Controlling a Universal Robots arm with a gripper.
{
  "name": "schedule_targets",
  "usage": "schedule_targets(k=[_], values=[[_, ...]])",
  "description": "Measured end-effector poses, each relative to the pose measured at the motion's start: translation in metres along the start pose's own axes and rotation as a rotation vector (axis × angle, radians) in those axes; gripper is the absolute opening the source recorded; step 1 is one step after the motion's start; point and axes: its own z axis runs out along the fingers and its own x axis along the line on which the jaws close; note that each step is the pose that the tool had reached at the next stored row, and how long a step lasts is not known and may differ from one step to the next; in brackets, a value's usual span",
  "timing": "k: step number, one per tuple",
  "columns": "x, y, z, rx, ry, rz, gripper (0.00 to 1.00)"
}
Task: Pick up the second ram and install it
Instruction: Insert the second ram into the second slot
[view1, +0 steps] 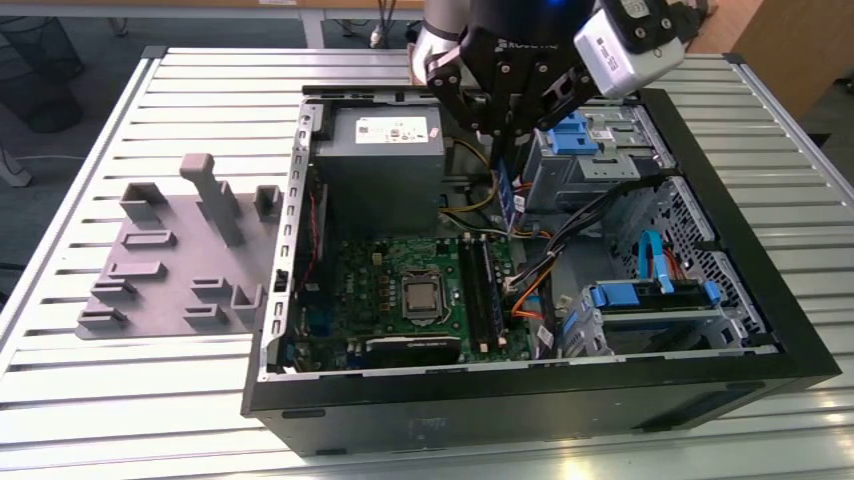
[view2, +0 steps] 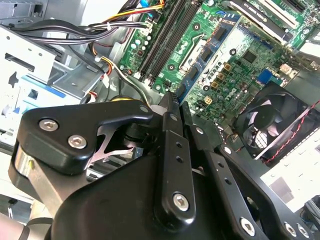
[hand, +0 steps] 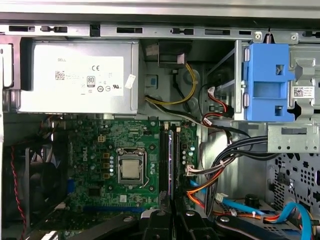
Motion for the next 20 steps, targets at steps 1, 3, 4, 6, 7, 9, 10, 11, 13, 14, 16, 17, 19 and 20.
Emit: schedule_targets(k=[1,3,4,6,7,9,10,11,13,14,16,17,19,20], values=[[0.0000,0.0000,0.0007,-0.0001,-0.0001,0.000,0.14],[0.0000,0.0000,0.0030,0.0000,0.0000,0.000,0.14],[0.0001,0.0000,0.0045,0.0001,0.0000,0.000,0.14],[0.0001,0.0001,0.0081,0.0001,0.0000,0.000,0.14],[0.0001,0.0001,0.0100,0.0000,0.0000,0.000,0.14],[0.0002,0.0001,0.0136,0.0000,0.0000,0.000,0.14],[0.0002,0.0001,0.0154,0.0001,0.0000,0.000,0.14],[0.0002,0.0001,0.0172,0.0001,0.0000,0.000,0.14],[0.0003,0.0002,0.0208,0.0001,0.0001,0.000,0.14],[0.0003,0.0002,0.0227,0.0001,0.0002,0.000,0.14],[0.0003,0.0002,0.0263,0.0001,0.0001,0.000,0.14],[0.0003,0.0002,0.0281,0.0000,0.0002,0.000,0.14],[0.0004,0.0003,0.0317,0.0000,0.0002,0.000,0.14],[0.0004,0.0003,0.0335,0.0000,0.0003,0.000,0.14]])
